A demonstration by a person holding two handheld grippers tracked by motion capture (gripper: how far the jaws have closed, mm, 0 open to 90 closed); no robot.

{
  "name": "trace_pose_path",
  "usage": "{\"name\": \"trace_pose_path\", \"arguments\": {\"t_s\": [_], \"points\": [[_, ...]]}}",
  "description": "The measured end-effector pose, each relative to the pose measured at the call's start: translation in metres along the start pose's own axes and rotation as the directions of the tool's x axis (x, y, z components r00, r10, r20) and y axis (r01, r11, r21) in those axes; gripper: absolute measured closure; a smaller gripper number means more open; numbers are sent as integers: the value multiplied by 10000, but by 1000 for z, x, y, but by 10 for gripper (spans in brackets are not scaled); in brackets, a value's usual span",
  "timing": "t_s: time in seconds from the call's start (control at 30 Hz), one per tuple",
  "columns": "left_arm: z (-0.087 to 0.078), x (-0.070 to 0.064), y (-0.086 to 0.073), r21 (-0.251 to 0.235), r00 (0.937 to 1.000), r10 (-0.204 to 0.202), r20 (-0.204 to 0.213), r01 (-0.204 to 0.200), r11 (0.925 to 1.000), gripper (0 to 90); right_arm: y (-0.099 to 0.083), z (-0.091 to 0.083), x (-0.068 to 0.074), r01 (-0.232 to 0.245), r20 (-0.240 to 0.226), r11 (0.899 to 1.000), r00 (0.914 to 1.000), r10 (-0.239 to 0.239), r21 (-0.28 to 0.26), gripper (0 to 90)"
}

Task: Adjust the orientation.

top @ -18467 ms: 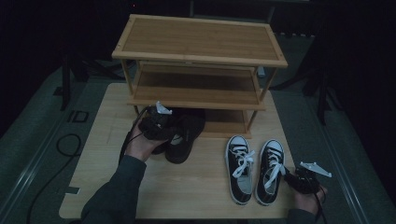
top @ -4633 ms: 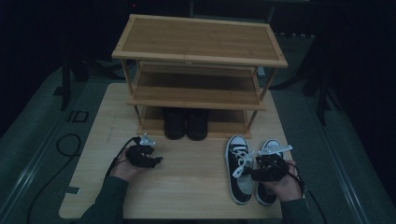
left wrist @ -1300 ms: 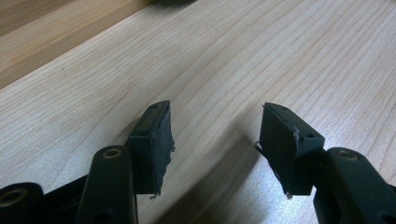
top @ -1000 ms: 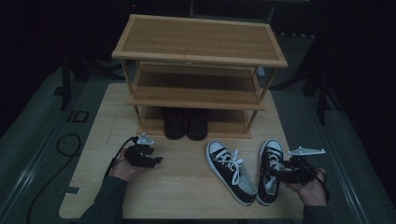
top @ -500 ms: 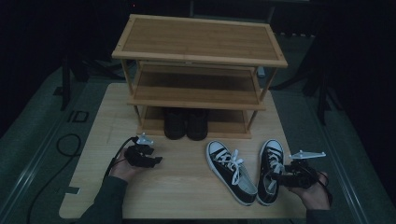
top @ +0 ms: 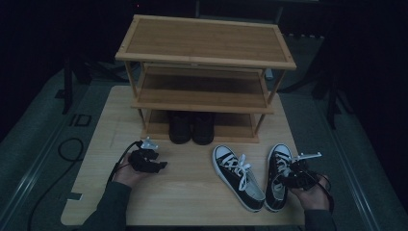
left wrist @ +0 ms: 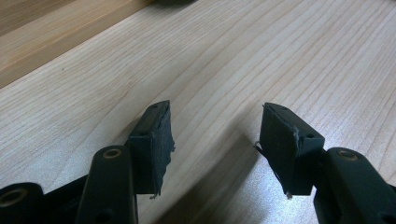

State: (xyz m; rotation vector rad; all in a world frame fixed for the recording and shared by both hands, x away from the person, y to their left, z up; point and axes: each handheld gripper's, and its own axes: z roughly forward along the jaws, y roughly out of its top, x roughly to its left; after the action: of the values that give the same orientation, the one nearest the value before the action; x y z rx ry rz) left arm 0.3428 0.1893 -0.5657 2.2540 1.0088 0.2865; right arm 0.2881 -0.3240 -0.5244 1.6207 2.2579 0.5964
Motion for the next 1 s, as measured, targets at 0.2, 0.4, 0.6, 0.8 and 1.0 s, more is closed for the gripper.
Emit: {"name": "trace_pose_path", "arguments": {"t_s": [0.2,0.4,0.6,0.8,1.0], "points": [[0,0,0,7,10000,-4,42,4,10000,446,3,-9,-1,296,997,9994,9945,-312,173,829],[0,1,0,-19,10000,-46,62,47,10000,447,4,-12,-1,796,1042,9955,9918,-740,-506,836],[0,1,0,-20,10000,-30,55,30,10000,446,13,-13,10,1331,788,9860,9890,-1255,-1003,836],[0,1,0,-30,10000,-40,80,41,10000,447,30,-12,20,1869,493,9703,9822,-1814,-1535,835],[0,1,0,-39,9999,-57,113,57,10000,447,45,1,33,2286,321,9586,9735,-2265,-1696,835]]}}
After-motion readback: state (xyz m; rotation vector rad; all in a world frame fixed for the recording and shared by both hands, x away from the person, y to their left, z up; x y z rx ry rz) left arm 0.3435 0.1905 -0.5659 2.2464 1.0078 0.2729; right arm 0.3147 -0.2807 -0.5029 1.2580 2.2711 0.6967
